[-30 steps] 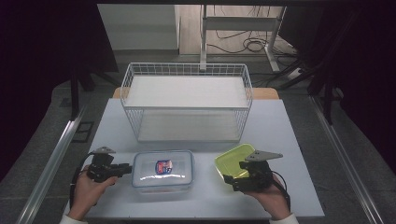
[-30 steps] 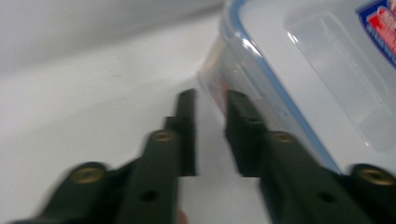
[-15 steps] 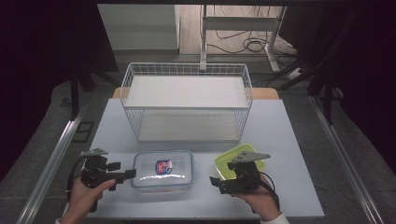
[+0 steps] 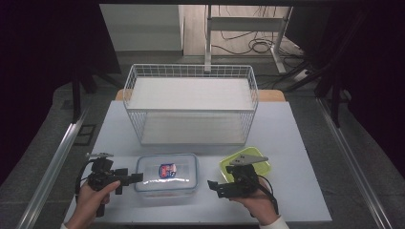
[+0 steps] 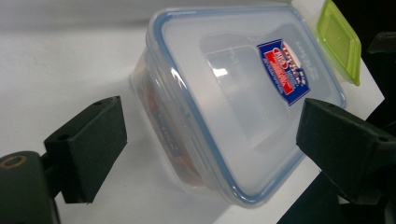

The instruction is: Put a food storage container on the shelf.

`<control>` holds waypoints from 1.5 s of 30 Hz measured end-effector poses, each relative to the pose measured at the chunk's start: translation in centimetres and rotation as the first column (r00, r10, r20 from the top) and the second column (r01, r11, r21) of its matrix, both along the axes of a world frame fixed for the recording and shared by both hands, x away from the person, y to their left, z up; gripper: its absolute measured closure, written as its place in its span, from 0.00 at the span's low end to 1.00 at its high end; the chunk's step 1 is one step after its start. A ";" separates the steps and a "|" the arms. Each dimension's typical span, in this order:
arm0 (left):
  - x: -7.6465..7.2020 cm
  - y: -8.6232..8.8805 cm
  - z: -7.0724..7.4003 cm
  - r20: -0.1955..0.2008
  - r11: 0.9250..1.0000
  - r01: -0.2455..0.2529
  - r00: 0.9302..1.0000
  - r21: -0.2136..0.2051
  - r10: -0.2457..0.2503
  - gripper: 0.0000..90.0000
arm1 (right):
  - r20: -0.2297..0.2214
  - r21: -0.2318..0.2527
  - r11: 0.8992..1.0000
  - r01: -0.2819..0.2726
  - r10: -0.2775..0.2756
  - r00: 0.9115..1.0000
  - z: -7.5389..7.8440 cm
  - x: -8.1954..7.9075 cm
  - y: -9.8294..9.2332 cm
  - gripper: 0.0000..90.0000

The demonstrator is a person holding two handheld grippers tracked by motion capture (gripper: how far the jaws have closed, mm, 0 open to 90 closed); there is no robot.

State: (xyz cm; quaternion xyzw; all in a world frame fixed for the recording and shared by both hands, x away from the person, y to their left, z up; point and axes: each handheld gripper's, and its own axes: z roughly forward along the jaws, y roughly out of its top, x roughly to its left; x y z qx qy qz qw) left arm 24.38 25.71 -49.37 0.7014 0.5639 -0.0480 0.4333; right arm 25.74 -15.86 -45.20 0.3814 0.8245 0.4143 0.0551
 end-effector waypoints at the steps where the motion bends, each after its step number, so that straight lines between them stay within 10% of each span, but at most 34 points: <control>1: 0.3 -0.1 -0.4 -0.019 1.000 0.004 1.000 -0.010 -0.004 0.09 | 0.001 0.000 1.000 -0.002 0.002 1.000 0.0 0.0 0.1 0.16; 20: 1.5 -1.5 -1.9 -0.086 0.998 0.059 0.995 -0.001 -0.059 0.11 | -0.071 0.023 1.000 -0.022 0.023 0.997 -0.8 1.3 3.2 0.15; 26: 1.8 -1.4 -2.8 -0.134 0.992 0.082 0.986 -0.100 -0.095 0.14 | -0.109 0.044 0.999 0.001 0.004 0.994 -0.9 2.1 3.8 0.15; 45: 1.3 -0.9 -2.2 -0.076 0.994 0.075 0.994 -0.076 -0.081 0.26 | -0.214 0.026 1.000 0.013 -0.008 0.977 -1.9 4.0 5.1 0.22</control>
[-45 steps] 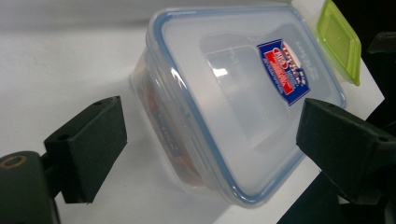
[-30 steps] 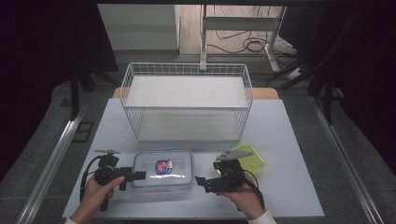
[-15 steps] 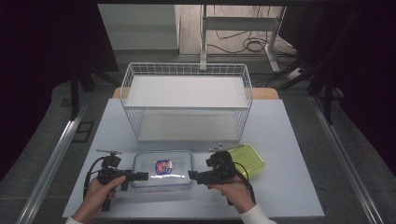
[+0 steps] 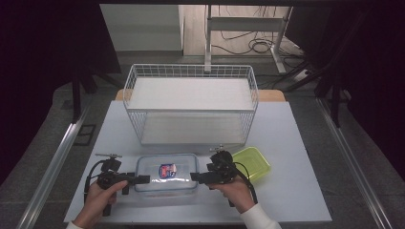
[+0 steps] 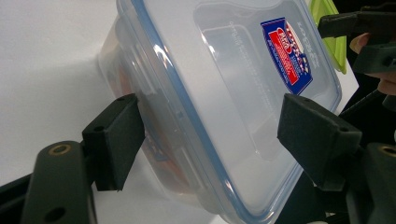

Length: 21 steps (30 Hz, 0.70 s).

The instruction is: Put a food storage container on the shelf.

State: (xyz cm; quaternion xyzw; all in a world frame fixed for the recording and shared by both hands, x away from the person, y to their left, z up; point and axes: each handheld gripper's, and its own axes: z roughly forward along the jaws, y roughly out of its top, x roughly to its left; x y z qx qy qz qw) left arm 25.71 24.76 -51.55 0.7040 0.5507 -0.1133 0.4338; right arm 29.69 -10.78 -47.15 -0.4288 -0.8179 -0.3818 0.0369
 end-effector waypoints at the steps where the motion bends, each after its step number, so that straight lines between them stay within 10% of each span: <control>1: 0.0 0.0 0.0 0.000 1.000 0.000 1.000 0.000 0.000 0.26 | 0.000 0.000 1.000 0.000 0.000 1.000 0.0 0.0 0.0 0.22; 21: -1.2 -0.4 0.6 0.070 0.999 0.012 0.997 0.052 -0.015 0.26 | -0.109 0.041 0.999 -0.027 0.031 0.994 -1.9 1.2 1.5 0.22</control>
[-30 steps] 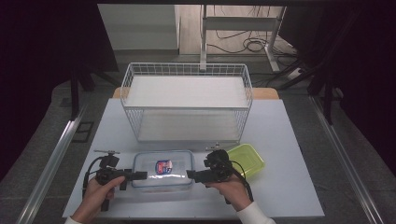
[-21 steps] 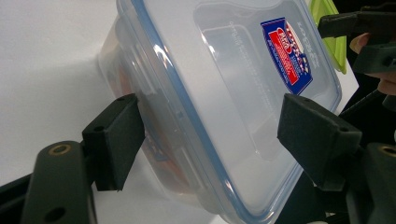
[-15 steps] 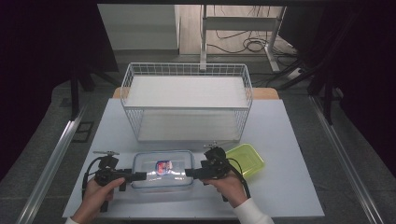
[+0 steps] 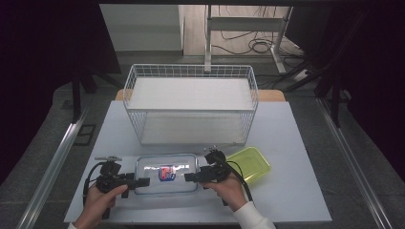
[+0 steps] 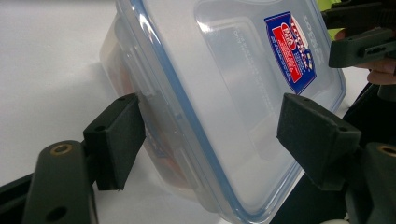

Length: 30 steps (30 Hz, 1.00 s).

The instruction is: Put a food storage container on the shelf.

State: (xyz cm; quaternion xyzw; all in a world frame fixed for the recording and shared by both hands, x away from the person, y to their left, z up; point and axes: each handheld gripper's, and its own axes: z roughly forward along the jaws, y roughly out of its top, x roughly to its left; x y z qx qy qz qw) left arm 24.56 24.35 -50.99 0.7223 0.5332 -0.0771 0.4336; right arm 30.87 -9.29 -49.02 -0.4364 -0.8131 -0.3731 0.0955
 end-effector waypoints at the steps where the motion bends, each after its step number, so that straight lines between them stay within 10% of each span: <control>1: -0.1 0.0 0.0 0.004 1.000 0.002 1.000 0.005 -0.002 0.26 | -0.009 0.008 1.000 -0.002 0.002 1.000 -0.1 0.0 0.1 0.22; 30: -1.5 1.1 0.5 0.059 0.999 0.015 0.998 -0.037 -0.013 0.44 | -0.033 0.143 0.989 -0.037 0.042 0.999 0.0 -0.9 -2.2 0.52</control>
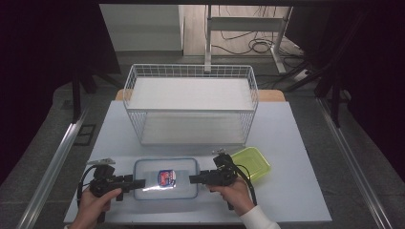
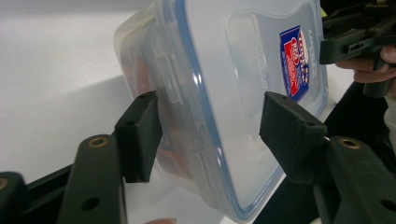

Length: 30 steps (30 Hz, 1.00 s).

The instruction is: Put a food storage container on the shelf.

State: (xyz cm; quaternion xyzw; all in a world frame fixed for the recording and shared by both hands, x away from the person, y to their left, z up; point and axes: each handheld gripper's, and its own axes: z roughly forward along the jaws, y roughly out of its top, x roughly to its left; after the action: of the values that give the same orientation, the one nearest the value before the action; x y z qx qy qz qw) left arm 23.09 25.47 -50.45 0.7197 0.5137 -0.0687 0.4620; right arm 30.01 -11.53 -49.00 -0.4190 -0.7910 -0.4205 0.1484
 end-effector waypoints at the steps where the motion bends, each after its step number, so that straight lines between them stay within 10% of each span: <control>1: 0.0 0.1 0.0 0.001 1.000 0.004 1.000 -0.005 -0.004 0.46 | 0.012 -0.001 1.000 -0.005 0.005 1.000 0.1 -0.2 0.0 0.53; 30: -0.7 1.1 -0.2 0.029 0.998 0.048 0.999 -0.047 -0.046 0.56 | 0.062 0.029 1.000 0.008 -0.010 0.998 0.1 -1.6 -0.4 0.56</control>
State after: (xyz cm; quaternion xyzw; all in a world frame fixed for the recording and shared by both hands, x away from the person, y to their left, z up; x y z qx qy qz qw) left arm 22.39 26.53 -50.62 0.7212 0.4885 -0.0818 0.4844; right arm 28.41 -11.97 -48.89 -0.4073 -0.7872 -0.4451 0.1278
